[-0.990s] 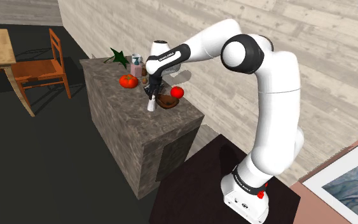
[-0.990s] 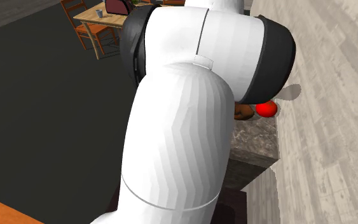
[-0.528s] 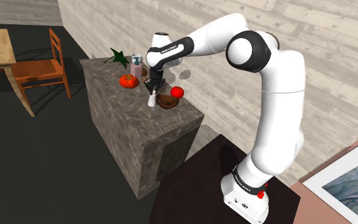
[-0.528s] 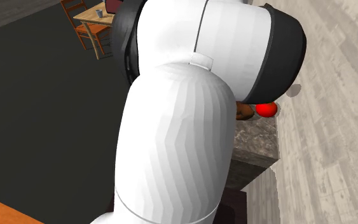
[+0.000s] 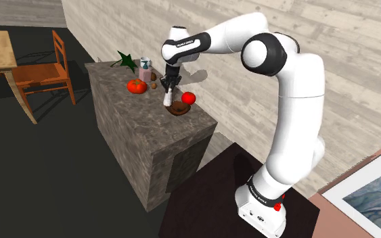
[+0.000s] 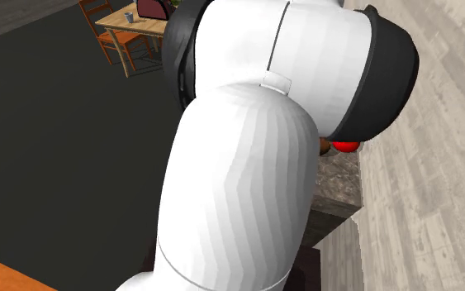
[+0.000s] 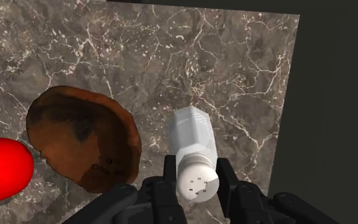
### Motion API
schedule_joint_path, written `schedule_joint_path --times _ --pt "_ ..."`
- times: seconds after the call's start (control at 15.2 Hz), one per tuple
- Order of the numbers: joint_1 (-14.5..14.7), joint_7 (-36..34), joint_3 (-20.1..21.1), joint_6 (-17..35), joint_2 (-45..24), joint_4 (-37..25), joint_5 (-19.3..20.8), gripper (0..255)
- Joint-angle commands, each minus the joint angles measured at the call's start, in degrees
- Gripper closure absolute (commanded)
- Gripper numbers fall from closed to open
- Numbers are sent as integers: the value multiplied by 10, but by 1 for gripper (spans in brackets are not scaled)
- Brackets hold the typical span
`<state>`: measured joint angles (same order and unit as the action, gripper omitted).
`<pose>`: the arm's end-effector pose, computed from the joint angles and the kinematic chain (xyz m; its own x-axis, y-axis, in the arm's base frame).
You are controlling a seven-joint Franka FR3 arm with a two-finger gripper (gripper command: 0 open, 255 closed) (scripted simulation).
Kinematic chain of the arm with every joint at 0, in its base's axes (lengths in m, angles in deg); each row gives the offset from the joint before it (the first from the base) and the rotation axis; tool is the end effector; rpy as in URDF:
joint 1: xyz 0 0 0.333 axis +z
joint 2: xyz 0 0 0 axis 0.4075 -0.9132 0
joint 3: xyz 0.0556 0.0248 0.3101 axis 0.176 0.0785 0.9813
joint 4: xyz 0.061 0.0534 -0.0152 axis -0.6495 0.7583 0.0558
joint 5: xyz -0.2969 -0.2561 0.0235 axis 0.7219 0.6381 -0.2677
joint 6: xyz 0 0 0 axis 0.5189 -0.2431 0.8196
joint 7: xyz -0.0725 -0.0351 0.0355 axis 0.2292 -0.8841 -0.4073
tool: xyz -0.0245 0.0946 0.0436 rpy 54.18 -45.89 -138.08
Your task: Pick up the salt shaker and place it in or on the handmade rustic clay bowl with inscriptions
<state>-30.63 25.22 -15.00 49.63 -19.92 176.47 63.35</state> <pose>0.6880 -0.0615 0.3188 0.9969 -0.0785 0.0070 -0.0785 -0.9969 0.0094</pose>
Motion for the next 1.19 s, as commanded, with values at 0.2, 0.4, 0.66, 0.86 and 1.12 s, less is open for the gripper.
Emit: schedule_joint_path --times 0.2,0.4,0.66,0.86,1.12 --pt "-39 52 -10 -47 -43 -91 -6 255" --pt "-62 81 -15 -83 -77 -161 -10 255" --pt "-92 118 -20 -145 -140 -286 -14 255" --pt "-97 124 -21 -145 -157 -303 -15 255" --pt "-97 123 -21 -120 -164 -285 -15 255"
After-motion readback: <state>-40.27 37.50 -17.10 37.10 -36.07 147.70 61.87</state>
